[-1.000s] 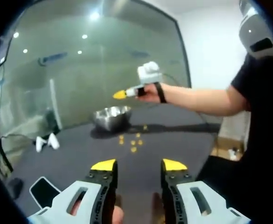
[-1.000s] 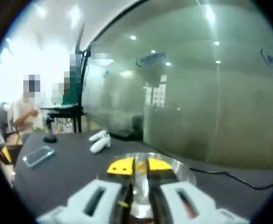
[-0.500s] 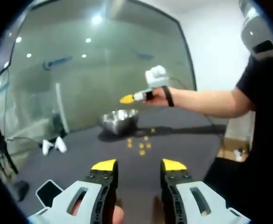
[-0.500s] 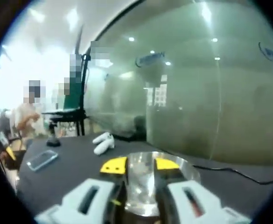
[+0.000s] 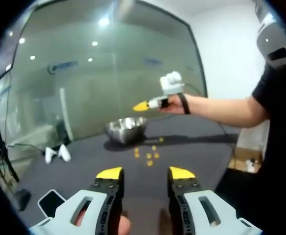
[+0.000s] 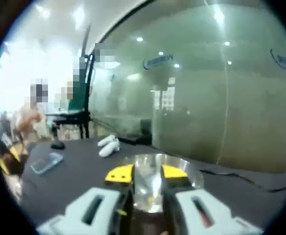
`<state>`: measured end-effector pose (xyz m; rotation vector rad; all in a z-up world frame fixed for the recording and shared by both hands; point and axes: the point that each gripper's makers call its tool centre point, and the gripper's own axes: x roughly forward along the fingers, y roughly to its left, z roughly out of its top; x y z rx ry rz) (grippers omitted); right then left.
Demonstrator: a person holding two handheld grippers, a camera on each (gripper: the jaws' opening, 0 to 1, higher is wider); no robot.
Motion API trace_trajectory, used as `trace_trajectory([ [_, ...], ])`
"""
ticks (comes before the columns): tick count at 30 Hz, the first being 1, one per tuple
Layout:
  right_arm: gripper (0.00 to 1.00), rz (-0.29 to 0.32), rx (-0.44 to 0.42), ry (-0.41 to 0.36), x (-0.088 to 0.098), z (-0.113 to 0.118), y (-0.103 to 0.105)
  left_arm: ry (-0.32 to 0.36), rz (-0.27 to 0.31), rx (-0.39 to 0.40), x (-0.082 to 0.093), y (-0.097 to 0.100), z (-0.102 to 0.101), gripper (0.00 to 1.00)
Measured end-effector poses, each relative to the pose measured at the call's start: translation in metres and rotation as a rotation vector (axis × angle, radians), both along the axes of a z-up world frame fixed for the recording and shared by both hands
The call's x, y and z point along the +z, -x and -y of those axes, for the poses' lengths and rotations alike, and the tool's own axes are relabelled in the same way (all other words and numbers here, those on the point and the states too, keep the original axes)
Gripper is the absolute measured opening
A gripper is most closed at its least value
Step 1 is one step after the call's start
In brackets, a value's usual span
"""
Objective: Pick up the QQ candy scattered on the table and place it into the stainless steel bowl on the table
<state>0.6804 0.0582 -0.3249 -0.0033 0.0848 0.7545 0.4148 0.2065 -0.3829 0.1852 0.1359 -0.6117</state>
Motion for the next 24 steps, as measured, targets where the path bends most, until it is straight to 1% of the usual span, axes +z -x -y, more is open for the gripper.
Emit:
trace_trajectory([
  [1,0.21,0.016,-0.008,0.012,0.003,0.006,0.003,0.001,-0.002,-0.002,-0.001,0.000,0.001,0.37],
  [2,0.21,0.047,-0.018,0.020,0.007,0.009,0.007,0.000,-0.003,-0.004,-0.001,0.000,0.002,0.37],
  [3,0.21,0.076,-0.029,0.049,0.009,0.014,0.012,-0.002,-0.005,-0.006,-0.002,-0.001,0.003,0.37],
  [4,0.21,0.089,-0.033,0.065,0.010,0.018,0.017,-0.004,-0.006,-0.009,-0.003,-0.001,0.004,0.37],
  [5,0.21,0.093,-0.033,0.064,0.009,0.020,0.027,-0.003,-0.007,-0.013,-0.003,-0.001,0.005,0.37],
  [6,0.21,0.097,-0.033,0.066,0.009,0.022,0.031,-0.002,-0.006,-0.015,-0.003,-0.001,0.006,0.37],
  [7,0.21,0.103,-0.041,0.072,0.008,0.031,0.032,-0.001,-0.006,-0.019,-0.003,-0.001,0.007,0.37],
  [8,0.21,0.128,-0.064,0.110,0.006,0.039,0.036,0.001,-0.007,-0.022,-0.004,-0.002,0.009,0.37],
  [9,0.20,0.169,-0.071,0.134,0.006,0.043,0.044,0.001,-0.006,-0.025,-0.004,-0.003,0.009,0.37],
  [10,0.20,0.187,-0.074,0.145,0.004,0.048,0.052,0.003,-0.008,-0.027,-0.004,-0.004,0.011,0.37],
  [12,0.21,0.168,-0.070,0.141,-0.004,0.055,0.066,0.010,-0.014,-0.042,-0.006,-0.005,0.015,0.37],
  [14,0.21,0.111,-0.066,0.097,-0.013,0.061,0.076,0.011,-0.016,-0.057,-0.006,-0.007,0.020,0.37],
  [16,0.21,0.079,-0.072,0.056,-0.018,0.068,0.088,0.005,-0.015,-0.065,-0.006,-0.009,0.024,0.37],
  [18,0.21,0.088,-0.087,0.070,-0.021,0.075,0.095,-0.003,-0.010,-0.074,-0.004,-0.011,0.027,0.37],
  [19,0.21,0.100,-0.109,0.094,-0.026,0.083,0.101,-0.011,-0.003,-0.076,-0.003,-0.011,0.029,0.37],
  [21,0.21,0.106,-0.114,0.117,-0.033,0.086,0.105,-0.008,0.002,-0.080,-0.001,-0.011,0.029,0.37],
  [24,0.22,0.109,-0.100,0.171,-0.051,0.088,0.118,-0.006,0.004,-0.083,0.000,-0.011,0.031,0.37],
])
